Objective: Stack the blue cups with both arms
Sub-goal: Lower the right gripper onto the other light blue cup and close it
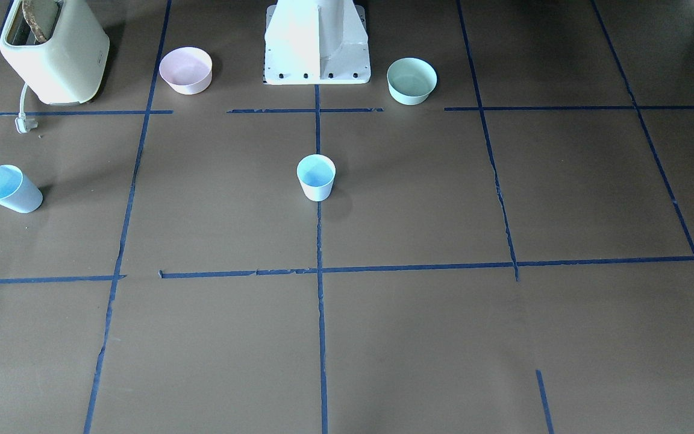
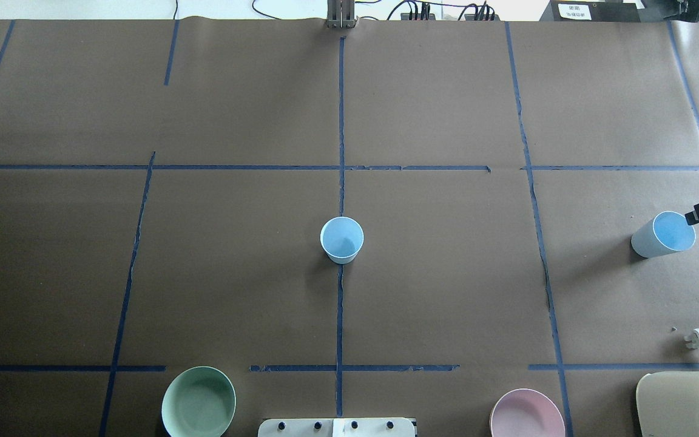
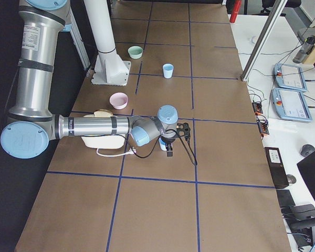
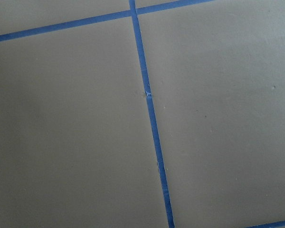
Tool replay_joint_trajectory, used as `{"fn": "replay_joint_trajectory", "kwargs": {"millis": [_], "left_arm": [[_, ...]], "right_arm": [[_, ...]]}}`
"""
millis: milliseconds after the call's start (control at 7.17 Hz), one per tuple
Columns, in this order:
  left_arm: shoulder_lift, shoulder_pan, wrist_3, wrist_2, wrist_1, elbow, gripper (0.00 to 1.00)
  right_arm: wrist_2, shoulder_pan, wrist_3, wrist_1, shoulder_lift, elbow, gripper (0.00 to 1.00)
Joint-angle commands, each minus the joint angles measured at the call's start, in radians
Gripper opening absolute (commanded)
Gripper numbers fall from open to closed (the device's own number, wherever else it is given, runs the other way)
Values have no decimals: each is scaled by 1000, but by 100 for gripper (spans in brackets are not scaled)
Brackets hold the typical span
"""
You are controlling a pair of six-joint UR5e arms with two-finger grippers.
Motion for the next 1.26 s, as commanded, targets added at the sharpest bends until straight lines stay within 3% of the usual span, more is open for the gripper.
{"fn": "replay_joint_trajectory", "kwargs": {"millis": [0,140,419,558,1116], "left_arm": [[1,0,1,0,0,-4,100],[3,0,3,0,0,-4,100],[3,0,3,0,0,-2,100],[3,0,3,0,0,-1,100],[1,0,1,0,0,4,100]], "right_arm": [[-48,-60,3,7,1,-25,99],[-54,-80,5,8,18,-55,93],[-50,-83,8,8,27,-59,5],[-40,-83,11,7,30,-51,0],[12,-83,118,-7,44,29,0]]}}
